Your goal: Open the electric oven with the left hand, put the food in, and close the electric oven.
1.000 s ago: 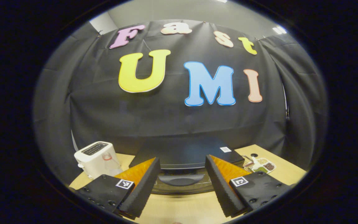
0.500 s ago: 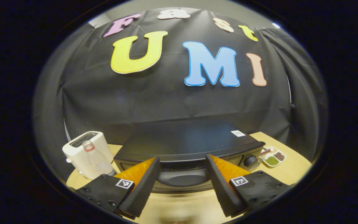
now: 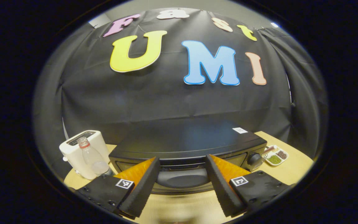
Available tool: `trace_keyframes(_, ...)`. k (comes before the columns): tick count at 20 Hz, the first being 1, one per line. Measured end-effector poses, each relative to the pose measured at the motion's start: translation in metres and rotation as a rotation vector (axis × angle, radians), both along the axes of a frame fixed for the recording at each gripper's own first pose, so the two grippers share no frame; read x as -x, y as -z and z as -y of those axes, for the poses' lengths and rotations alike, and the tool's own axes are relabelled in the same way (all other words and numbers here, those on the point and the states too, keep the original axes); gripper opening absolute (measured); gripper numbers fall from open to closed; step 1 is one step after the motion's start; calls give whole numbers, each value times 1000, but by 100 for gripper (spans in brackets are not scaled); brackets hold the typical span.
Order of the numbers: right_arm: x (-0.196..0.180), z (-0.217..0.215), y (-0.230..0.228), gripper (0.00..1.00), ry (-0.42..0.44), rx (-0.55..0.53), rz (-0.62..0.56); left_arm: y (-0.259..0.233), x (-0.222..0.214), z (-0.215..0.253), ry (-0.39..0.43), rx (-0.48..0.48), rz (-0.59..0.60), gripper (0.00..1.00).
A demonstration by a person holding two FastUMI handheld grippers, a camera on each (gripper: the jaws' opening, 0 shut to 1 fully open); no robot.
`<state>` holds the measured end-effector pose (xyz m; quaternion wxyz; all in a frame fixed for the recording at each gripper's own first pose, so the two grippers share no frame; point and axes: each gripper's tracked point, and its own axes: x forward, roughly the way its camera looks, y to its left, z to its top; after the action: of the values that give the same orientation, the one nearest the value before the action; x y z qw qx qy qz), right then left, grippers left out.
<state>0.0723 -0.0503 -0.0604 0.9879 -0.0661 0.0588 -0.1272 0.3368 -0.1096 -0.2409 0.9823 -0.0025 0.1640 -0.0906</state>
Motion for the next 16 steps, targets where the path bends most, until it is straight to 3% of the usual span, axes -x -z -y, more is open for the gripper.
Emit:
trace_keyframes(1, 1, -1, 0, 98, -4, 6, 0, -1, 3, 0, -1, 0, 2, 100)
trace_keyframes(2, 1, -1, 0, 98, -7, 11, -1, 1, 8, 1, -1, -1, 0, 91)
trace_keyframes(3, 3, -1, 0, 98, -11, 14, -2, 1, 13, 1, 0, -2, 3, 91)
trace_keyframes(4, 5, -1, 1, 98, -13, 15, -3, 2, 16, 0, 0, -3, 2, 100)
trace_keyframes(16, 21, 6, 6, 98, -49, -34, -12, 30, 77, -2, -27, -11, -58, 98)
